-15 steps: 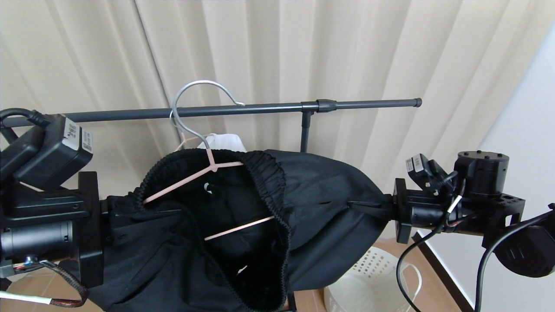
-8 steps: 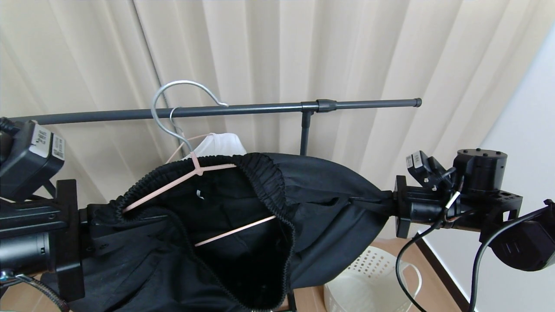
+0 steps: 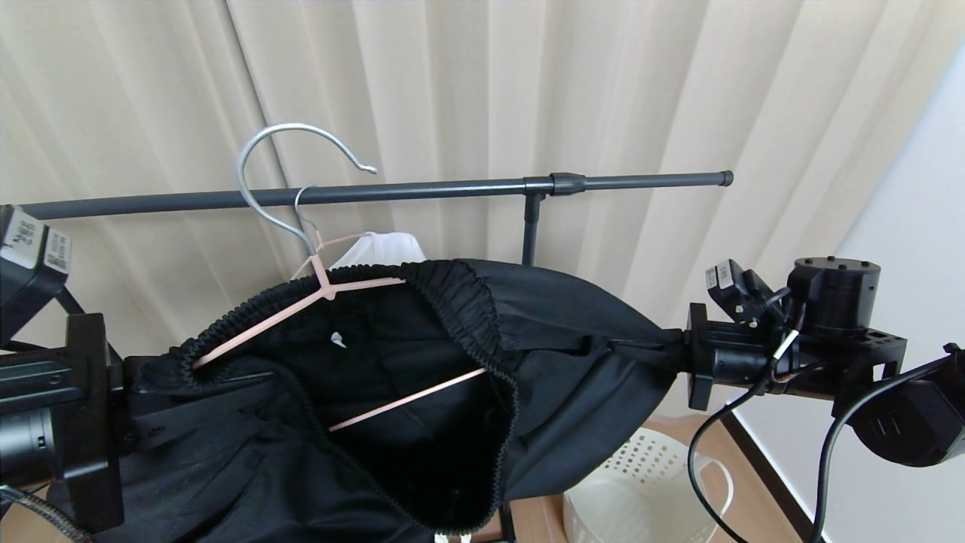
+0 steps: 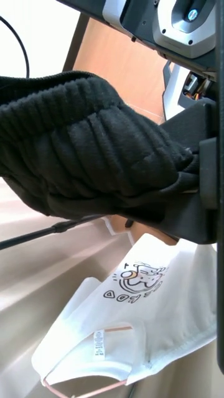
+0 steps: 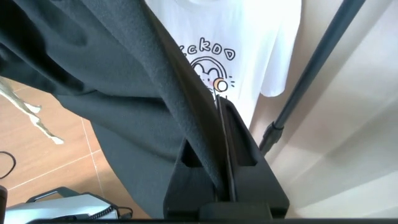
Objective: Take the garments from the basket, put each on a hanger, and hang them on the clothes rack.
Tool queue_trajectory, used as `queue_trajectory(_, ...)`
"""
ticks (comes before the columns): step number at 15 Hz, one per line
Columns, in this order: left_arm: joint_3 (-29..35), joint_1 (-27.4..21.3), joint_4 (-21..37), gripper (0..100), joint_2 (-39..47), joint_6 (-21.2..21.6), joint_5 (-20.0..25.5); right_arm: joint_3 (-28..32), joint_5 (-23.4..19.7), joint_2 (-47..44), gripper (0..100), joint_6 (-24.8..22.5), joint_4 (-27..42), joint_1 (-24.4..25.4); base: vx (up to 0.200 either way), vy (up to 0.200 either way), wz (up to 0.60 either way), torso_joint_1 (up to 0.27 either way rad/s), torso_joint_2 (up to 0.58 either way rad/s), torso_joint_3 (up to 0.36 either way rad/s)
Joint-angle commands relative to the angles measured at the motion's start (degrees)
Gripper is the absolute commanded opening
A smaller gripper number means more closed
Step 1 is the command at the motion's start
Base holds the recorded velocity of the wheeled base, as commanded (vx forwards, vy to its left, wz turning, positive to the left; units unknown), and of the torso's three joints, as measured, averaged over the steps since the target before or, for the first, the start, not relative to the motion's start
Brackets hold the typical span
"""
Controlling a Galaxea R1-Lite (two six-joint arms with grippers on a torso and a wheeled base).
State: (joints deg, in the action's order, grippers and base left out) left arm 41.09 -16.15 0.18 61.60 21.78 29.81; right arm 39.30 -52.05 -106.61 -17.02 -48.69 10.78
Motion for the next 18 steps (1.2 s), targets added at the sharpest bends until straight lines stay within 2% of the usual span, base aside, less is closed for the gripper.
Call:
queue_trajectory(1,0.0,0.6,-0.1,0,-0.5,0.0,0.0,0.2,0.2,-0.7,0,0.1,-0.2,0.0,0.0,0.0,0.0,0.0,0.0,0.0)
queue_trajectory(11,-1.2,0.7,-0.3,0,-0.1,-1.2,0.0,-1.6,0.6,0.3,0,-0.5,-0.8,-0.1,0.0,0.0,0.0,0.0,0.0,0.0)
queue_trajectory(12,-1.4,0.7,-0.2,0,-0.1,-1.2,0.0,-1.9,0.6,0.8,100,-0.8,-0.8,0.0,0.0,0.0,0.0,0.0,0.0,0.0)
queue_trajectory(18,-3.6,2.1,-0.3,0,-0.4,-2.5,0.0,-4.5,0.5,7.1,100,-0.9,-0.6,2.8,0.0,0.0,0.0,0.0,0.0,0.0)
